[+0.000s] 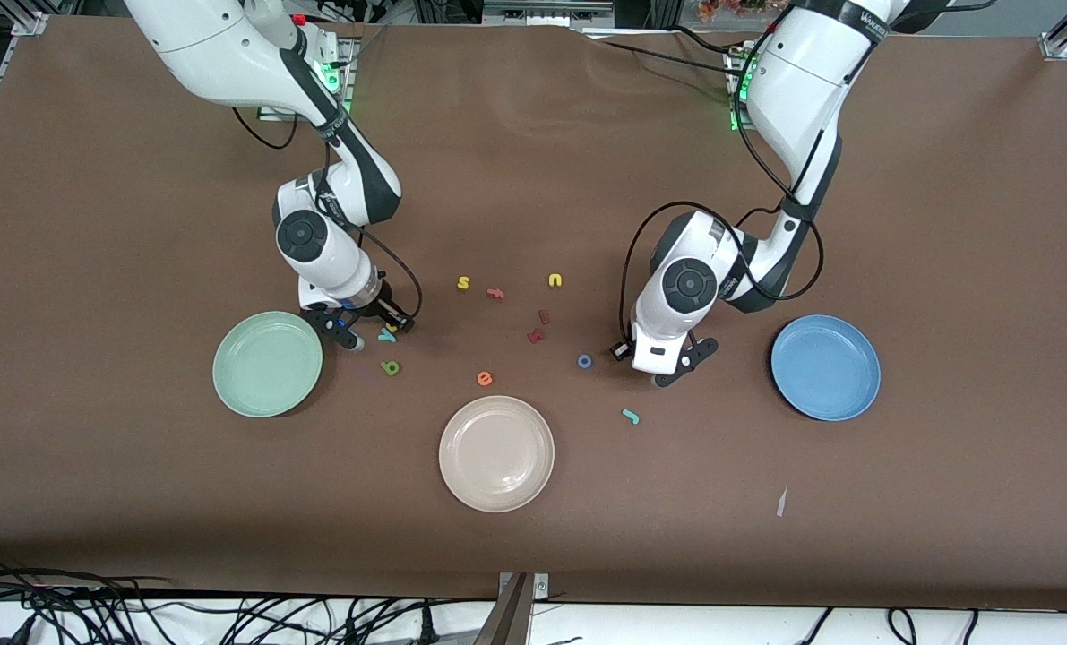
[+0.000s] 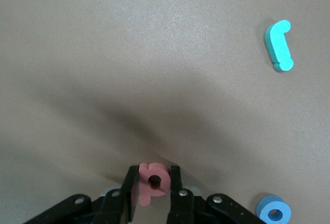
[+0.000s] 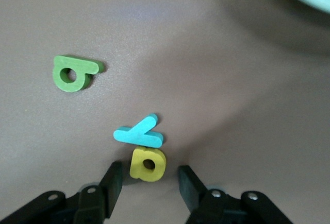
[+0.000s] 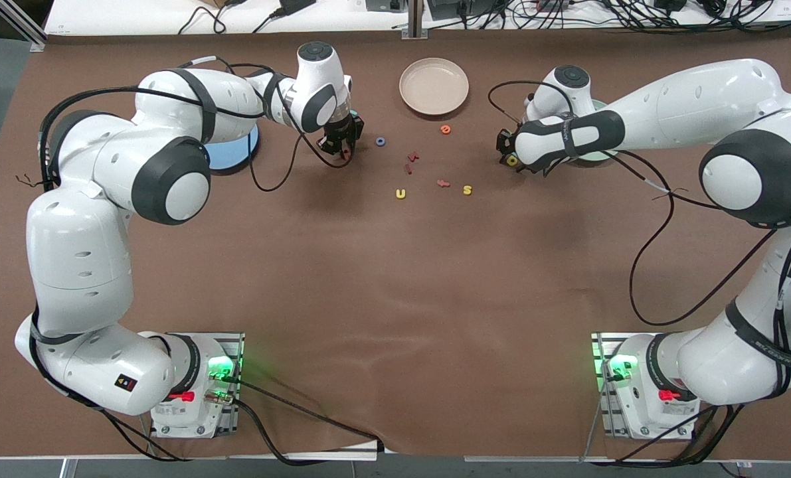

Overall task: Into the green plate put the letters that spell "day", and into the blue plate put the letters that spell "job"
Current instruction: 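Grasp the pink p with the left gripper while the right gripper lowers, then drop the p on the blue plate while the right gripper grasps the d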

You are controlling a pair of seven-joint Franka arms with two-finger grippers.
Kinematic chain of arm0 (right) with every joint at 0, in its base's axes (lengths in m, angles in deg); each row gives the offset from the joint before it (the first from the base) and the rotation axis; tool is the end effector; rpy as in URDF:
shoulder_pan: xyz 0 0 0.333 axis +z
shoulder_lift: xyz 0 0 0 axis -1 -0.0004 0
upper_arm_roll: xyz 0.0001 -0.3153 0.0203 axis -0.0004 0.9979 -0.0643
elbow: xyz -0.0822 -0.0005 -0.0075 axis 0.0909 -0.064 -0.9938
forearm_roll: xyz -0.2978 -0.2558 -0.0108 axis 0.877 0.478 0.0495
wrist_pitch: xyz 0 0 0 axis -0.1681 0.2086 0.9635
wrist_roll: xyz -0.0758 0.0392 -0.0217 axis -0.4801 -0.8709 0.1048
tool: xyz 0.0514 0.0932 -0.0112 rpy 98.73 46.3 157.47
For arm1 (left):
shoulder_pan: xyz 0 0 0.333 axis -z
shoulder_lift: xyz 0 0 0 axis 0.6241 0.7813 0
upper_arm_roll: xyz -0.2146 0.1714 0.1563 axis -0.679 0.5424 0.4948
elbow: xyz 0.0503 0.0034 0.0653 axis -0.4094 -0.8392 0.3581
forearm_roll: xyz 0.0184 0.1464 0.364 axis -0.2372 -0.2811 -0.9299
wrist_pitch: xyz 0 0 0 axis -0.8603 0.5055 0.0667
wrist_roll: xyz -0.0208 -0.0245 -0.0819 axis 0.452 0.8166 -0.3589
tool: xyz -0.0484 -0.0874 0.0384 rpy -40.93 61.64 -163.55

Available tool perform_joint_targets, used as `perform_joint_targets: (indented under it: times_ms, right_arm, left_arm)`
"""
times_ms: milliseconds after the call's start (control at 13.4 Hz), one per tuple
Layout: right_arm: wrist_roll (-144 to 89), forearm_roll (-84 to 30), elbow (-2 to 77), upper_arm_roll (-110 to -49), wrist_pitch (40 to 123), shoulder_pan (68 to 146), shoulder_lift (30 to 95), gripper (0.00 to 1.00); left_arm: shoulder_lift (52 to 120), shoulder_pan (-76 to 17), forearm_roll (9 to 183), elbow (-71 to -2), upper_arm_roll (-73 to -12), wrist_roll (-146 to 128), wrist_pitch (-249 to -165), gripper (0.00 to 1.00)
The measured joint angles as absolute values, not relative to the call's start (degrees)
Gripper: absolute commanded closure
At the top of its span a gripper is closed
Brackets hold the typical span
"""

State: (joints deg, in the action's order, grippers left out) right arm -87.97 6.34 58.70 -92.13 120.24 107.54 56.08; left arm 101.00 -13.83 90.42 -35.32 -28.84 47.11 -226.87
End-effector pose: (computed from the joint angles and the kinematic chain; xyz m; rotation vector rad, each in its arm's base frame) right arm 0.5311 0.2451 0.1704 -2.8960 0.9057 0.0197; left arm 0.5832 -0.3225 0.1737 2.9454 0.9739 -0.1368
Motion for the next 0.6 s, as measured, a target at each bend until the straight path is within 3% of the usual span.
perform_joint_targets:
  times_ms: [298,596]
  right_arm:
    - [-87.92,6.34,58.64,-92.18,120.42,107.56,56.11,0.53]
    - [-87.84,6.35,58.64,-92.17,120.42,107.55,56.08,0.41]
  left_arm:
    - [99.03,-15.99,86.65,-31.14,-27.71,40.62,-216.05,1.0]
    - [95.0,-23.93,85.59,-30.81,-27.26,19.7,-209.19,1.0]
